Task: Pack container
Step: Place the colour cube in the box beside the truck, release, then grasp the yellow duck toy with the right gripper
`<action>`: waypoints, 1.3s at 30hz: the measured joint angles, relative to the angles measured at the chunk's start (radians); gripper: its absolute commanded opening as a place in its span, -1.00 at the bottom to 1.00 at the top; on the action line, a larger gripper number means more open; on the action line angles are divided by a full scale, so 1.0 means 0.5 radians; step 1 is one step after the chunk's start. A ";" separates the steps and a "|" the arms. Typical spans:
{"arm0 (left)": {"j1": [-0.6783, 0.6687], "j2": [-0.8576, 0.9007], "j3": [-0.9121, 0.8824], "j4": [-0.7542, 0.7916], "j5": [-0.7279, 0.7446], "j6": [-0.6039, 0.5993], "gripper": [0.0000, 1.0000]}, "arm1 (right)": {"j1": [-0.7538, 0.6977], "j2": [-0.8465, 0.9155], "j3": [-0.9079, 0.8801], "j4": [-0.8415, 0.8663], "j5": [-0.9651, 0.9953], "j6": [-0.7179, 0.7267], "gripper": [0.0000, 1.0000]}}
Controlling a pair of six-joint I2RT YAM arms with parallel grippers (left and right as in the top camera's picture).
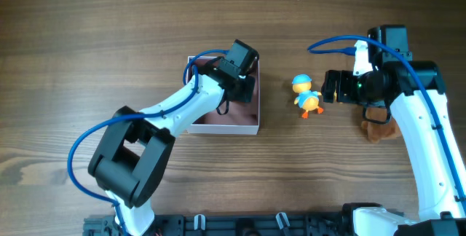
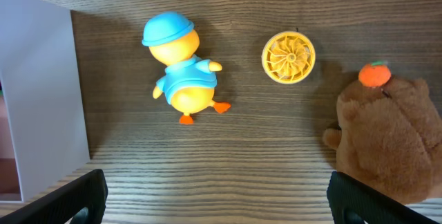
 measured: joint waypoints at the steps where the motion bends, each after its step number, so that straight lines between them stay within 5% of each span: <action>1: 0.005 0.032 0.000 0.001 -0.031 0.001 -0.92 | 0.000 0.000 0.000 0.001 0.000 0.000 1.00; 7: 0.012 0.072 0.000 0.082 -0.204 0.008 -0.81 | 0.000 0.000 0.000 -0.001 0.000 0.000 0.99; 12: 0.012 0.072 0.000 0.162 -0.267 0.027 -0.52 | 0.000 0.000 0.000 -0.002 0.000 0.000 0.99; 18: 0.012 0.072 0.000 0.211 -0.283 0.030 -0.50 | 0.000 0.000 0.000 -0.002 0.000 0.000 1.00; 22: 0.008 0.042 0.016 0.137 -0.288 0.027 -0.11 | 0.000 0.000 0.000 -0.002 0.000 0.000 0.99; 23: 0.006 -0.015 0.043 0.037 -0.296 0.031 0.34 | 0.000 0.000 0.000 -0.002 0.000 0.000 0.99; 29: 0.059 -0.523 0.117 -0.408 -0.305 0.029 0.99 | 0.002 0.000 0.005 -0.021 -0.008 -0.047 0.99; 34: 0.472 -1.054 0.146 -0.742 -0.317 -0.063 1.00 | 0.258 -0.035 0.282 -0.069 -0.011 -0.091 0.99; 39: 1.054 -1.112 0.154 -0.986 -0.254 -0.108 1.00 | 0.451 0.103 0.349 0.151 -0.014 0.024 0.99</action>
